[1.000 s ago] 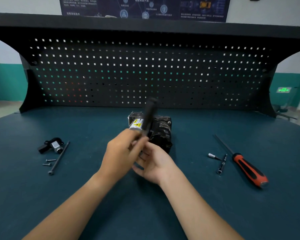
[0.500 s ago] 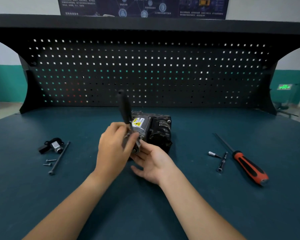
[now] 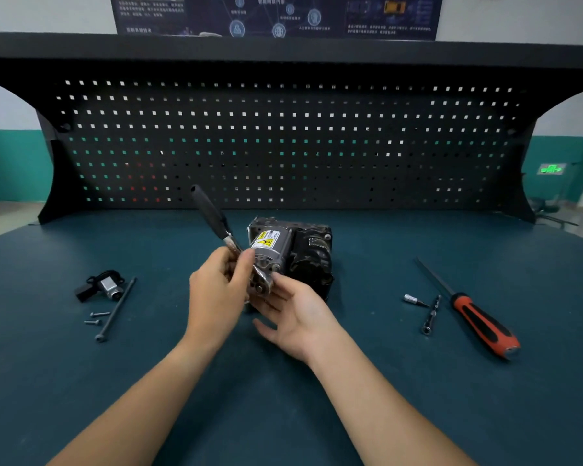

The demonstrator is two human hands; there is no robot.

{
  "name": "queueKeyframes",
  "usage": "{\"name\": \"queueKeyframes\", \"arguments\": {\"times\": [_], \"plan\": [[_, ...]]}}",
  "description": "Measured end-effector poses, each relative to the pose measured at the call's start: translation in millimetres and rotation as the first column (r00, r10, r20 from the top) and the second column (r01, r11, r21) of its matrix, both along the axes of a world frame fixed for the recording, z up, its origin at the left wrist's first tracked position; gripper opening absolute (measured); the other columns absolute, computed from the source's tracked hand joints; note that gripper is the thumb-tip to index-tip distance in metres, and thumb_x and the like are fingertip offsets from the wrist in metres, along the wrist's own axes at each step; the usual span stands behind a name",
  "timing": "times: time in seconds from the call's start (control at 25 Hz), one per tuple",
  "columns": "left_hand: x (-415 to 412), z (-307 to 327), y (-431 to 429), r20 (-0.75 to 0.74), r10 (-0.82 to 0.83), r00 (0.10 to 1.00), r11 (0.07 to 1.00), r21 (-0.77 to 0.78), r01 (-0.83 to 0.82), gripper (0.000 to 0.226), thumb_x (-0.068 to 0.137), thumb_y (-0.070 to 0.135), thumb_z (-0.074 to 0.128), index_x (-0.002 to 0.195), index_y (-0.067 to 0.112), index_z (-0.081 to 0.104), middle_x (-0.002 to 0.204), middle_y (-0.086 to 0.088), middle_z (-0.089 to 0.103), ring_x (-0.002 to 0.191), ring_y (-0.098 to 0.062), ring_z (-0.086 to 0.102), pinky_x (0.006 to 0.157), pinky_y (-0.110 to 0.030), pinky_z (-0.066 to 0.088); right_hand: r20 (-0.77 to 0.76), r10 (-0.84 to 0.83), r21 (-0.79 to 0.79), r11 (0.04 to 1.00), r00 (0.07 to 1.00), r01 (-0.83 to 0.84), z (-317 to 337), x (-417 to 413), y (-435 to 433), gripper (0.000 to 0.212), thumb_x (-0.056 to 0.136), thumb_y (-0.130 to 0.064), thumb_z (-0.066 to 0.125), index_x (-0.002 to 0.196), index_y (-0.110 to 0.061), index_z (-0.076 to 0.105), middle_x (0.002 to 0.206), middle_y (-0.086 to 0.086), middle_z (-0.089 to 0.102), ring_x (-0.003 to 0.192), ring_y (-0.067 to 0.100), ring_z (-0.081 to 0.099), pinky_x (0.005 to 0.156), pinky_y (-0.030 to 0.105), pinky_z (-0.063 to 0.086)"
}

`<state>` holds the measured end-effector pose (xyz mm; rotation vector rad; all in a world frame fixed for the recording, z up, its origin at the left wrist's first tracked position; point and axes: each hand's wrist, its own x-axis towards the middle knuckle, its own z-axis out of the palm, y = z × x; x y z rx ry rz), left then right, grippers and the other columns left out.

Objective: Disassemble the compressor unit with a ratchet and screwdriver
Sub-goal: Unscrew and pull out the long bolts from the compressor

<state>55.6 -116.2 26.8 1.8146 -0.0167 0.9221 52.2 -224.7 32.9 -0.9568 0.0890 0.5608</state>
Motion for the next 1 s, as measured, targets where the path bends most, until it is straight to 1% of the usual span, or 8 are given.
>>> {"name": "queueKeyframes", "arguments": {"times": [0.08,0.2,0.32,0.48,0.6,0.76,0.88,1.0], "plan": [[-7.4,2.2,-2.4,0.168,-0.002,0.986,0.960,0.275,-0.045,0.026,0.087,0.020,0.064,0.064,0.017,0.053,0.055,0.007,0.054,0.055,-0.006,0.049,0.050,-0.012,0.037,-0.030,-0.042,-0.004,0.999,0.999,0.042,-0.3,-1.5,1.6,0.017,0.093,-0.025,0.048,0.083,-0.019,0.061,0.090,-0.004,0.065,0.085,0.008,0.058,0.086,0.034,0.032],[-8.8,3.8,-3.8,0.380,-0.149,0.913,0.722,0.673,-0.162,0.028,0.082,0.026,0.056,0.071,0.001,0.064,0.071,-0.007,0.061,0.059,-0.017,0.051,0.052,-0.028,0.042,-0.049,-0.050,-0.037,0.998,0.998,0.048,0.6,-3.1,1.2,0.022,0.093,-0.026,0.046,0.079,-0.023,0.062,0.089,-0.010,0.065,0.085,0.004,0.057,0.089,0.033,0.030],[-8.9,4.1,-5.7,0.337,-0.144,0.930,0.767,0.632,-0.110,0.028,0.082,0.026,0.057,0.074,0.000,0.065,0.073,-0.006,0.059,0.065,-0.014,0.048,0.059,-0.027,0.039,-0.047,-0.052,-0.045,0.998,0.998,0.050,0.2,-3.5,1.9,0.022,0.093,-0.033,0.047,0.079,-0.024,0.062,0.086,-0.010,0.065,0.084,0.004,0.057,0.087,0.032,0.031],[-5.5,8.9,4.7,0.029,0.024,0.999,0.988,0.154,-0.028,0.026,0.089,0.020,0.062,0.067,0.006,0.058,0.064,-0.004,0.059,0.060,-0.012,0.050,0.054,-0.015,0.036,-0.031,-0.011,-0.021,1.000,0.999,0.010,0.1,-0.7,0.5,0.029,0.095,-0.035,0.039,0.084,-0.021,0.062,0.091,-0.004,0.066,0.086,0.009,0.059,0.088,0.034,0.032],[-3.0,11.7,4.0,-0.105,-0.011,0.994,1.000,-0.023,0.009,0.028,0.092,0.022,0.056,0.067,0.011,0.056,0.058,0.005,0.057,0.053,0.001,0.050,0.050,-0.009,0.037,0.005,0.023,-0.033,0.999,1.000,-0.023,2.0,-0.2,-0.7,0.024,0.095,-0.028,0.040,0.083,-0.020,0.060,0.084,-0.003,0.068,0.081,0.010,0.060,0.077,0.030,0.037],[-14.4,8.9,-3.4,0.084,-0.081,0.993,0.944,0.325,0.049,0.011,0.090,0.018,0.059,0.088,0.008,0.063,0.088,-0.002,0.062,0.080,-0.010,0.056,0.072,-0.024,0.043,-0.028,-0.019,-0.069,0.997,0.999,0.017,3.5,-2.2,0.1,0.021,0.093,-0.025,0.046,0.077,-0.020,0.059,0.077,-0.006,0.065,0.077,0.008,0.058,0.068,0.027,0.033],[-15.7,13.1,-1.5,0.123,-0.258,0.958,0.658,0.749,0.082,0.026,0.085,0.024,0.054,0.086,0.001,0.065,0.096,-0.007,0.063,0.085,-0.013,0.052,0.070,-0.029,0.043,-0.071,-0.053,-0.087,0.995,0.996,0.047,4.7,-4.3,1.7,0.023,0.091,-0.024,0.045,0.072,-0.022,0.058,0.061,-0.010,0.067,0.076,0.005,0.056,0.066,0.025,0.032],[-19.2,14.4,-1.4,0.080,-0.239,0.968,0.739,0.662,0.128,0.022,0.084,0.026,0.055,0.082,0.006,0.062,0.092,0.000,0.061,0.083,-0.017,0.056,0.069,-0.033,0.047,-0.059,-0.072,-0.091,0.994,0.996,0.066,4.1,-4.3,3.8,0.020,0.091,-0.028,0.046,0.076,-0.023,0.060,0.069,-0.011,0.067,0.077,0.004,0.057,0.066,0.026,0.033]]}}
